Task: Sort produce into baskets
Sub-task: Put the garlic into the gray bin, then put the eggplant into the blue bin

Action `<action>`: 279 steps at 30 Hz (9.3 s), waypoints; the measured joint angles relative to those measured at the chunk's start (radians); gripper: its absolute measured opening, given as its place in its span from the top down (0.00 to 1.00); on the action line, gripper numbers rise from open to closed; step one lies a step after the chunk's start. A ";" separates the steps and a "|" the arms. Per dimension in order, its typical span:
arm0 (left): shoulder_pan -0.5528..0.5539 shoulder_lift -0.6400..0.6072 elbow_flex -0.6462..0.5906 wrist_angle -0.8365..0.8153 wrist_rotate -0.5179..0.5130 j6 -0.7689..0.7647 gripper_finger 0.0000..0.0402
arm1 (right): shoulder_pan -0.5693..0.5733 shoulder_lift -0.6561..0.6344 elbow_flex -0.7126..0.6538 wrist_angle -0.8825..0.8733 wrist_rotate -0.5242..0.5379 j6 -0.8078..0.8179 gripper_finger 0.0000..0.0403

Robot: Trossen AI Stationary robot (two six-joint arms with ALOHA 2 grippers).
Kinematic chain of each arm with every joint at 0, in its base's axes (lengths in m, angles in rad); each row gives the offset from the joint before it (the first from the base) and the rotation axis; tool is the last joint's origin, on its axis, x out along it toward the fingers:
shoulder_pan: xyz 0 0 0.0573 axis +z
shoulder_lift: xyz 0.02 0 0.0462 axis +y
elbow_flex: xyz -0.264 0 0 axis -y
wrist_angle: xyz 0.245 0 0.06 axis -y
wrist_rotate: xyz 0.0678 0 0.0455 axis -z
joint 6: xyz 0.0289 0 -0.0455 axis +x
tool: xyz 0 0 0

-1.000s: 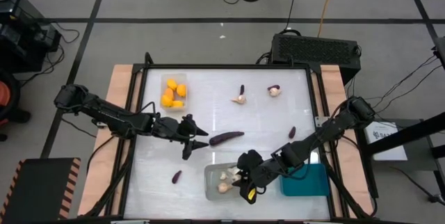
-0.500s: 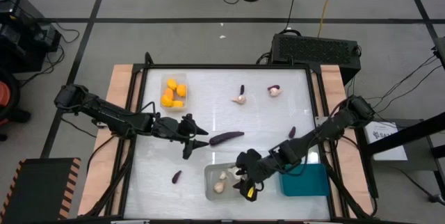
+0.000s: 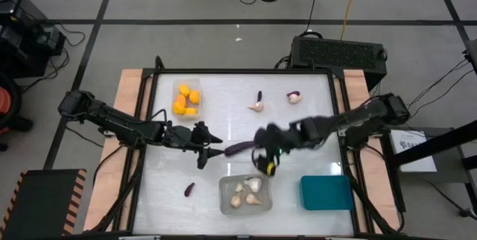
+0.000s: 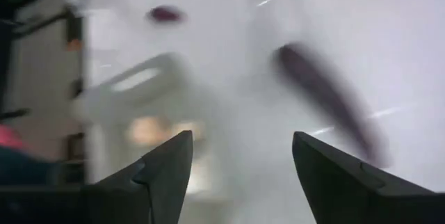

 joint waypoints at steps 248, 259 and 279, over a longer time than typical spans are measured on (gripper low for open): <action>-0.076 0.024 -0.005 -0.205 -0.177 -0.104 0.42 | 0.292 -0.007 -0.309 0.395 -0.066 0.949 0.70; -0.062 0.098 -0.005 0.006 -0.161 -0.010 0.42 | 0.213 -0.007 -0.309 0.423 -0.175 0.741 0.53; 0.127 0.457 0.335 -0.184 0.041 0.177 0.33 | 0.070 -0.125 -0.309 0.225 -0.266 0.372 0.55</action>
